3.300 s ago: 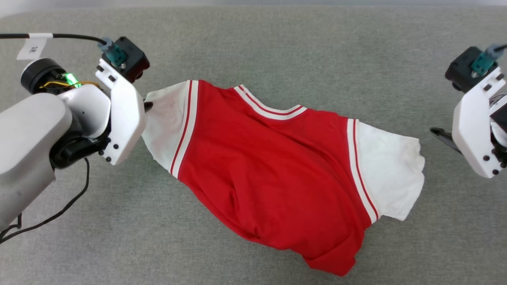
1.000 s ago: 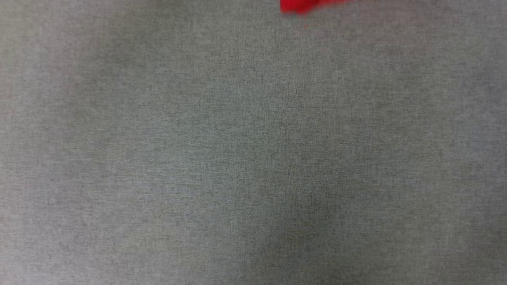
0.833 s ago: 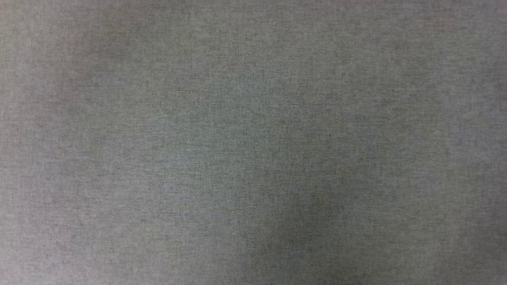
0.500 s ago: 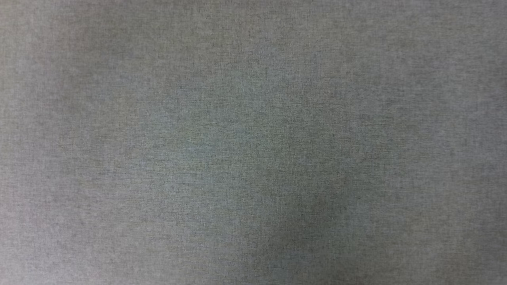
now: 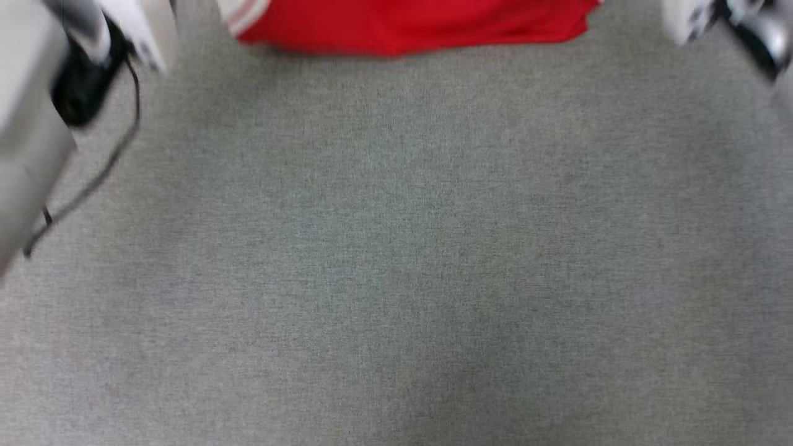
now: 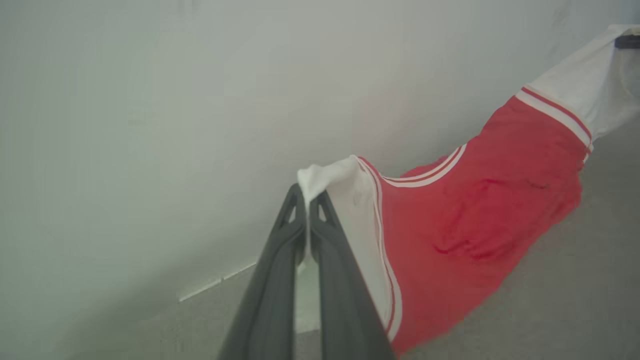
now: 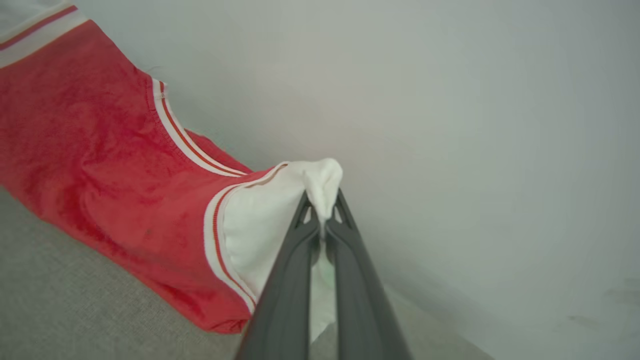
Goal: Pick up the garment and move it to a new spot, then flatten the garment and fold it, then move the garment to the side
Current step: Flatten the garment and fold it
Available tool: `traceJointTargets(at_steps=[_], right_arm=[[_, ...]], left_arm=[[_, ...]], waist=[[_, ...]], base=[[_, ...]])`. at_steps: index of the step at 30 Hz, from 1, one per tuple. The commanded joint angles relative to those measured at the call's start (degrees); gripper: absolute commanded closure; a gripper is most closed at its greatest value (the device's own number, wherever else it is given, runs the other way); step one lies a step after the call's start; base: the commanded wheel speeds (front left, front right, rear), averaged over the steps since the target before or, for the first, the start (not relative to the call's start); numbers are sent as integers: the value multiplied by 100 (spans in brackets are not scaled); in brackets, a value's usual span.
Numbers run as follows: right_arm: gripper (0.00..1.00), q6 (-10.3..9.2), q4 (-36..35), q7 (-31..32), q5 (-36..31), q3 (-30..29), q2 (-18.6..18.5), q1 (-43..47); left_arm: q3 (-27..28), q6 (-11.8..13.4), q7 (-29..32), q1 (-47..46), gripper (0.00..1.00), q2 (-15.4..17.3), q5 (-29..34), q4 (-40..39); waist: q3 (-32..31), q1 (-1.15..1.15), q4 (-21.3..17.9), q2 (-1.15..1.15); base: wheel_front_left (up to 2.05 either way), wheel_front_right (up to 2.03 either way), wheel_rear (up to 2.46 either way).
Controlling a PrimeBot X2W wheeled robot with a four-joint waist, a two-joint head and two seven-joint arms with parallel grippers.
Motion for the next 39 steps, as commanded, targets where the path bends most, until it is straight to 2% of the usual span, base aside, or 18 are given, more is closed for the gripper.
traceJointTargets(at_steps=[1,5,11,12,17,21,24,29,35,39], right_arm=[[100,-8,-44,-61,110,108,-4,307],[100,-9,-215,-292,407,376,-170,1094],[100,-8,-773,-537,828,746,-631,2225],[100,-9,-1100,-537,1032,847,-971,2812],[100,-8,-1614,-522,1334,804,-1479,3796],[100,-8,-2038,-425,1480,636,-1833,4652],[100,-8,-2277,-361,1480,545,-1998,5077],[100,-8,-2842,-158,1462,80,-2303,6173],[100,-8,-3439,205,1338,-671,-2450,7541],[100,-8,-3832,535,1204,-1181,-2462,8377]], left_arm=[[-23,1,-88,313,100,44,-53,-44],[-167,48,-210,1321,100,179,-212,-323],[-232,365,-316,2778,100,560,-506,-891],[-251,570,-331,3501,100,798,-653,-1239],[-198,960,-355,4554,100,1140,-911,-1900],[-193,1282,-363,5301,100,1396,-1061,-2400],[-151,1434,-365,5635,100,1535,-1120,-2652],[6,1852,-360,6505,100,1818,-1252,-3272],[186,2206,-361,7346,100,2028,-1385,-3813],[251,2310,-361,7674,100,2137,-1404,-4023]], waist=[[-198,0,-23,0],[-534,0,-28,0],[-1111,0,-112,0],[-1403,0,-154,0],[-1801,0,-208,0],[-2114,0,-229,0],[-2239,0,-245,0],[-2478,0,-282,0],[-2649,0,-242,0],[-2680,0,-186,0]], base=[[0,0,0],[0,0,0],[0,0,0],[0,0,0],[0,0,0],[0,0,0],[0,0,0],[0,0,0],[0,0,0],[0,0,0]])
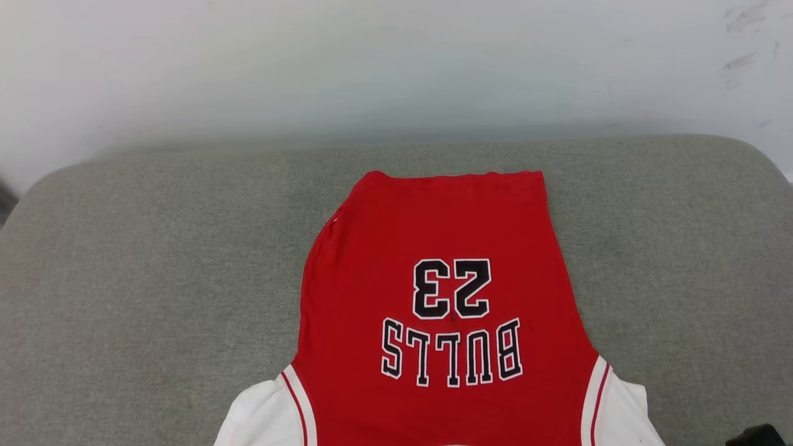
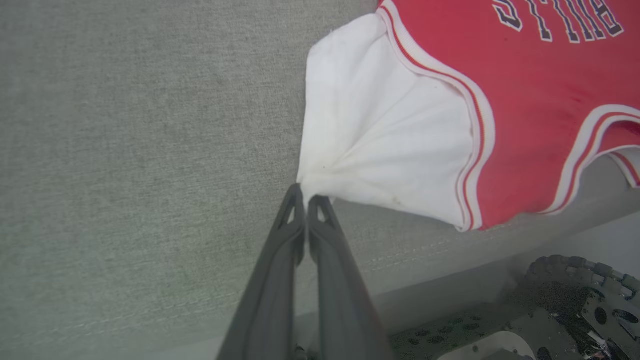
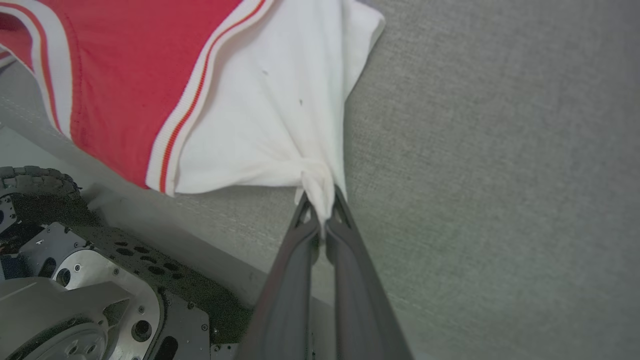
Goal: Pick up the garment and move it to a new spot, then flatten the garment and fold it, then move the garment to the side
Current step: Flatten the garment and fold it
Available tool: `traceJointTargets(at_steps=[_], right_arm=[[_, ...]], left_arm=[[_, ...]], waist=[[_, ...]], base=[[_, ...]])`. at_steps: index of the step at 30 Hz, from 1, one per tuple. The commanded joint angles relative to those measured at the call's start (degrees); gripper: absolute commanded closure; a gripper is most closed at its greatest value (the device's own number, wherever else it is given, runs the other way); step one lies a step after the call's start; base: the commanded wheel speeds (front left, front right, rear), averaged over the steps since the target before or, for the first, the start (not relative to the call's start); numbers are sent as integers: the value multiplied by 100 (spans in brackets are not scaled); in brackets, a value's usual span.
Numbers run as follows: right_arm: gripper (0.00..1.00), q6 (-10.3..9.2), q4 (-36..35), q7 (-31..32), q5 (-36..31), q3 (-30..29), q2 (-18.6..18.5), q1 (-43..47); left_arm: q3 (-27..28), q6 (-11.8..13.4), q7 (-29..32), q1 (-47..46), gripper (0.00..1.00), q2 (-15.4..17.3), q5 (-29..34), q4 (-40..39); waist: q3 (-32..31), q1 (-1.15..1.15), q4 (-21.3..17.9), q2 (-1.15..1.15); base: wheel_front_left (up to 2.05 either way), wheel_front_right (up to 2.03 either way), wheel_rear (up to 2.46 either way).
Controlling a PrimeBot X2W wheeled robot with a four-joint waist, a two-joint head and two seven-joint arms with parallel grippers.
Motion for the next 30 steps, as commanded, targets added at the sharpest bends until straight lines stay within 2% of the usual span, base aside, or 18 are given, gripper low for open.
traceJointTargets(at_steps=[1,7,9,11,18,23,27,30], right_arm=[[100,-10,-82,62,-39,-101,-25,149],[98,-9,-662,614,-363,-885,213,656],[36,-9,-873,809,-480,-1106,300,678],[0,-9,-1092,985,-625,-1337,329,582],[0,-9,-1979,1398,-957,-2436,252,-90],[0,-9,-2445,1704,-1057,-3131,261,-1253],[0,-9,-2403,2246,-965,-3144,359,-2591],[0,-9,-2039,2879,-943,-2843,426,-3623]], left_arm=[[38,39,-26,55,100,60,33,-22],[181,161,-26,48,100,-4,220,-232],[242,205,-27,-35,100,-38,306,-297],[267,237,-27,-103,100,-68,399,-368],[399,355,-27,-389,100,-150,750,-600],[516,372,-27,-652,100,-152,1035,-714],[644,375,-27,-878,100,-196,1250,-813],[650,330,-27,-1057,100,-249,1443,-834]], waist=[[5,2,12,0],[93,2,46,0],[151,2,55,0],[223,2,66,0],[622,2,190,0],[1116,2,357,0],[1551,2,511,0],[1854,2,692,0]], base=[[0,0,0],[0,0,0],[0,0,0],[0,0,0],[0,0,0],[0,0,0],[0,0,0],[0,0,0]])
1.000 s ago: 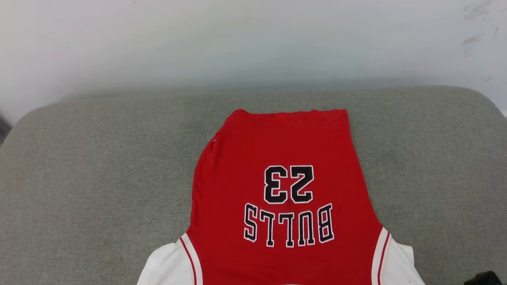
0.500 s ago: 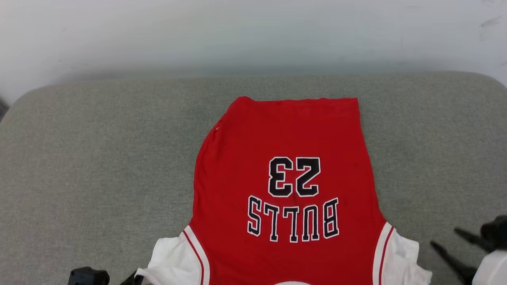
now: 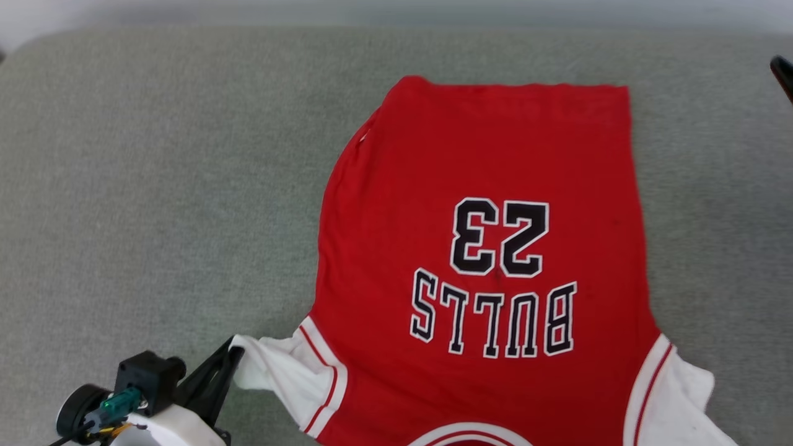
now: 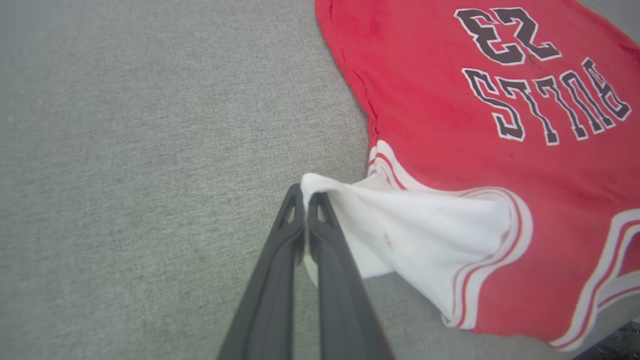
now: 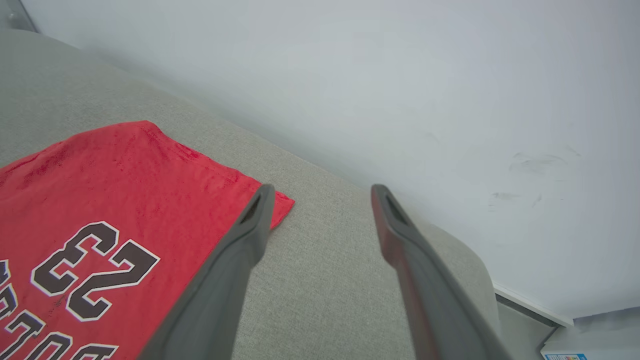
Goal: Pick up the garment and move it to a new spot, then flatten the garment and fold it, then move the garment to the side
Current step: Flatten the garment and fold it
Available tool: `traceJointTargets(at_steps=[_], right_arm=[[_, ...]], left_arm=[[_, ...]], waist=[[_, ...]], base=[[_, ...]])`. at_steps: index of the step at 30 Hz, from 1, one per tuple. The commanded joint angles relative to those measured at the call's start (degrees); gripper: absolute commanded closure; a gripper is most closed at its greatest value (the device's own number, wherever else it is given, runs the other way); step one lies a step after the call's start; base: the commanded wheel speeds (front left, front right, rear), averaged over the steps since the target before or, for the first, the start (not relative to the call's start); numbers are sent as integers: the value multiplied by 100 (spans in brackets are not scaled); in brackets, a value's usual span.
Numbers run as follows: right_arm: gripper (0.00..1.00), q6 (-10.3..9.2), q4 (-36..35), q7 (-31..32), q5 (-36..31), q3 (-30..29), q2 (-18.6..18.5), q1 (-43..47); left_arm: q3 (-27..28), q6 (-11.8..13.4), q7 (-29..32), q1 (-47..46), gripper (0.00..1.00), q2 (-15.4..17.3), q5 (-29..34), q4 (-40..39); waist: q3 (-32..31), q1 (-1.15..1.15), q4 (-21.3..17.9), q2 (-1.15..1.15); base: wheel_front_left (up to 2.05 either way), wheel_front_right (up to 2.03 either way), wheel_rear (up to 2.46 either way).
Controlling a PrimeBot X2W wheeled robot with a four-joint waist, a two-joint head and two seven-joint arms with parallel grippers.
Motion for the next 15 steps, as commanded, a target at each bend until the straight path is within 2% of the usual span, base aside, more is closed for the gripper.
traceJointTargets(at_steps=[1,8,12,15], right_arm=[[0,-6,190,283,27,157,85,-381],[0,-7,1447,2590,312,1132,138,-2226],[0,-6,2185,3729,308,1150,249,-2840],[0,-6,2515,4175,79,1058,282,-3063]], left_arm=[[4,-17,-25,-127,100,-39,88,2],[38,-164,-23,-523,100,-303,375,48],[60,-187,-25,-691,100,-424,585,34],[101,-203,-25,-807,100,-564,714,-19]], waist=[[381,-1,290,0],[997,-1,717,0],[1327,-1,978,0],[1571,-1,1165,0]], base=[[0,0,0],[0,0,0],[0,0,0],[0,0,0]])
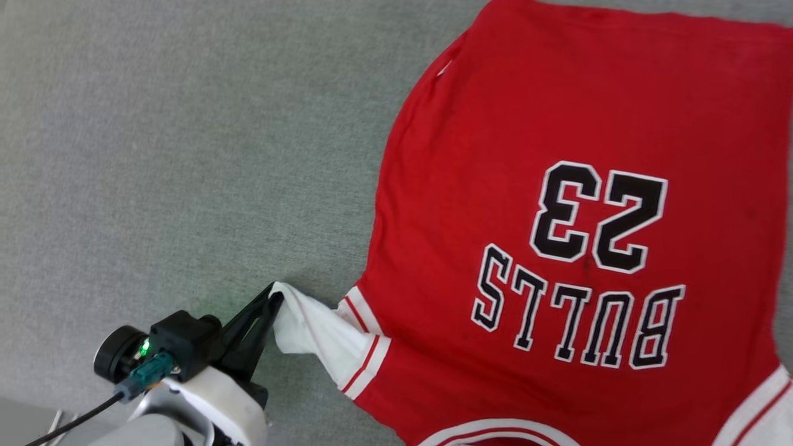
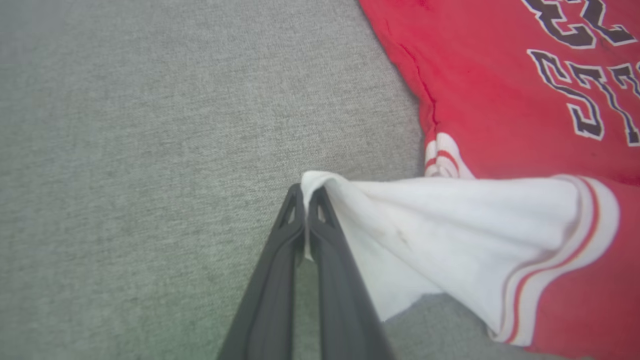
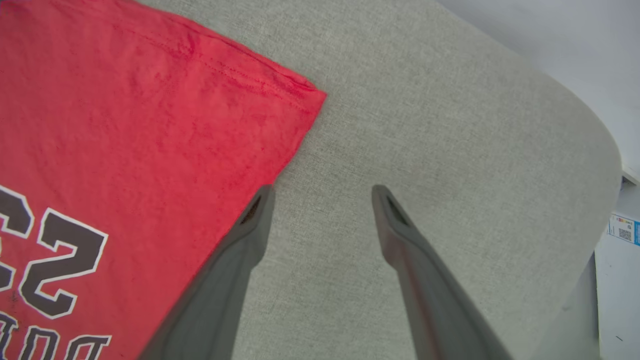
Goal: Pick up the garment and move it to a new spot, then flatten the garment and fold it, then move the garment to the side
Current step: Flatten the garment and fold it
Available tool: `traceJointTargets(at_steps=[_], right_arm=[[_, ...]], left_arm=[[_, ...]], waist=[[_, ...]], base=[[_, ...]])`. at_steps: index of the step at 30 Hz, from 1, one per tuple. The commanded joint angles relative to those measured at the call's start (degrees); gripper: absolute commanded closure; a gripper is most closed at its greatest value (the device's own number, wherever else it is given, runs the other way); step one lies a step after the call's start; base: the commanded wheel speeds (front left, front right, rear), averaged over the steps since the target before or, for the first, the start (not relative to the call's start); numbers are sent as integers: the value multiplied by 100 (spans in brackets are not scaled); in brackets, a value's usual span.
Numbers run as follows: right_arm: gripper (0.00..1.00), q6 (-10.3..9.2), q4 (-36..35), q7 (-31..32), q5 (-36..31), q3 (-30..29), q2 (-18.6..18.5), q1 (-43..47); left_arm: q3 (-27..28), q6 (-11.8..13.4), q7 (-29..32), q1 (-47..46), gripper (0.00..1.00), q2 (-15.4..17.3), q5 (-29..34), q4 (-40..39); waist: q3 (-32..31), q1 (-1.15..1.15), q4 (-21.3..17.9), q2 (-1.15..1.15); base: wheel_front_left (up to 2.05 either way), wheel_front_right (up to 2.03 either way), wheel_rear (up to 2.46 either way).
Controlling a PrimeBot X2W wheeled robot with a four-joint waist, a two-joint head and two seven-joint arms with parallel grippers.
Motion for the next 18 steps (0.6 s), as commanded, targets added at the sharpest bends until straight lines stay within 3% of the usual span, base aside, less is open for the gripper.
traceJointTargets(at_steps=[1,12,13,14,18], right_arm=[[0,-4,97,64,-83,-80,61,-106],[0,-4,650,-13,-387,-464,657,767],[62,-3,644,-40,-399,-434,654,824],[100,-3,632,-64,-393,-436,645,848],[100,-4,476,-239,-385,-436,493,685]], left_arm=[[49,-14,-25,-130,100,-77,76,-32],[156,-179,0,-191,100,-406,346,97],[161,-173,-1,-190,100,-429,357,108],[168,-178,-1,-177,100,-443,359,119],[193,-170,-2,-97,100,-439,401,157]], waist=[[359,-1,330,0],[718,-1,580,0],[700,-1,572,0],[666,-1,557,0],[491,-1,484,0]], base=[[0,0,0],[0,0,0],[0,0,0],[0,0,0],[0,0,0]])
